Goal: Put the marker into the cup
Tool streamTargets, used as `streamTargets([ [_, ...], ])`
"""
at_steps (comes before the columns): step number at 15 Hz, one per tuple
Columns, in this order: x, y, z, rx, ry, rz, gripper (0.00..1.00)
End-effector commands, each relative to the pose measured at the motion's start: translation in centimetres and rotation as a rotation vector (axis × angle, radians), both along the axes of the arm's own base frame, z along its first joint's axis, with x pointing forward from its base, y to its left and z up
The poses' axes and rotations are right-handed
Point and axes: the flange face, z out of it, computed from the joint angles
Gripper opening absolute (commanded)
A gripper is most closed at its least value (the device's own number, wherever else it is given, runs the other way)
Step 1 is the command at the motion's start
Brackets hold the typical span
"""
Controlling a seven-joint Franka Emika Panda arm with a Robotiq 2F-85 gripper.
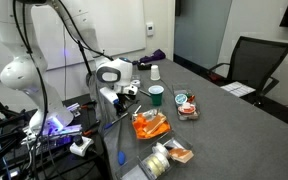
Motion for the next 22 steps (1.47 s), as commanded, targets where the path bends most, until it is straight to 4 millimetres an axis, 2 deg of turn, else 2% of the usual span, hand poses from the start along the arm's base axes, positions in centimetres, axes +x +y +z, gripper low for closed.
streamTargets([
  [1,-0.1,-0.2,1.2,0.023,-0.029,0.010,0.04],
  [5,-0.4,-0.2,0.8,0.033,-0.023,0.035,0.04],
  [6,-0.4,-0.2,0.5,0.033,-0.024,0.035,0.19],
  [7,-0.4,-0.2,0.3,0.032,-0.022,0.032,0.29],
  [9,-0.4,-0.2,0.0,0.032,-0.024,0.027,0.31],
  [10,-0.4,-0.2,-0.1,0.032,-0.025,0.026,0.43],
  [11,-0.4,-0.2,-0.2,0.032,-0.024,0.024,0.50],
  [13,-0.5,-0.2,-0.6,0.029,-0.018,0.022,0.51],
  [15,-0.6,-0.3,-0.9,0.027,-0.012,0.022,0.33],
  [18,-0.9,-0.2,-1.4,0.024,-0.009,0.025,0.18],
  [20,-1.0,-0.3,-1.9,0.020,-0.008,0.026,0.14],
  [21,-1.0,-0.3,-2.0,0.017,-0.010,0.027,0.19],
  [22,-1.0,-0.3,-2.1,0.013,-0.013,0.029,0.31],
])
